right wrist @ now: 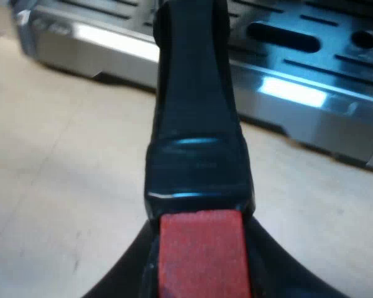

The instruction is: Grind coffee beans and then tamp

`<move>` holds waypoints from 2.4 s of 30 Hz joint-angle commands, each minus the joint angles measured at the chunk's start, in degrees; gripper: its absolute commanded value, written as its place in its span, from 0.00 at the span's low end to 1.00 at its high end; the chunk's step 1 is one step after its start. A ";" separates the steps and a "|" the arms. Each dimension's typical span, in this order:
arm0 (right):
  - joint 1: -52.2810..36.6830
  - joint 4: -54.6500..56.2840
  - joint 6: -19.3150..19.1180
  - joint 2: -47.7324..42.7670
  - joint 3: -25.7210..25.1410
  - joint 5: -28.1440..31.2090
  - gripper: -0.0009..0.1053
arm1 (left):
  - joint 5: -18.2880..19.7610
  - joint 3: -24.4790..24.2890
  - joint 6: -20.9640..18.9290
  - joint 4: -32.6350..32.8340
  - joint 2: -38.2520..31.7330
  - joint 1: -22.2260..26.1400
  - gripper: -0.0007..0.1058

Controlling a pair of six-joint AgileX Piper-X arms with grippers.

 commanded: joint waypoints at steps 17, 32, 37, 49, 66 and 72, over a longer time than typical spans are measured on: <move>5.29 4.71 -15.09 -5.69 0.55 -4.85 0.01 | -7.07 -2.48 0.74 9.16 -4.79 -0.24 0.60; 2.69 -7.30 -15.34 -5.97 13.37 -9.65 0.01 | -7.07 -2.48 0.63 12.44 -4.79 -0.24 0.60; -1.90 -14.90 -15.34 -5.97 18.13 -16.28 0.01 | -7.07 -2.48 0.63 12.44 -4.79 -0.24 0.60; -6.11 -21.45 -15.80 -4.76 24.70 -17.93 0.01 | -7.28 -0.36 0.63 8.39 -0.54 -0.24 0.60; -6.11 -25.51 -15.70 2.88 24.70 -17.94 0.01 | -7.27 0.01 1.06 6.41 17.30 -0.24 0.60; -6.11 -25.02 -14.32 3.00 24.70 -19.01 0.01 | -7.27 0.01 1.06 6.11 23.15 -0.24 0.60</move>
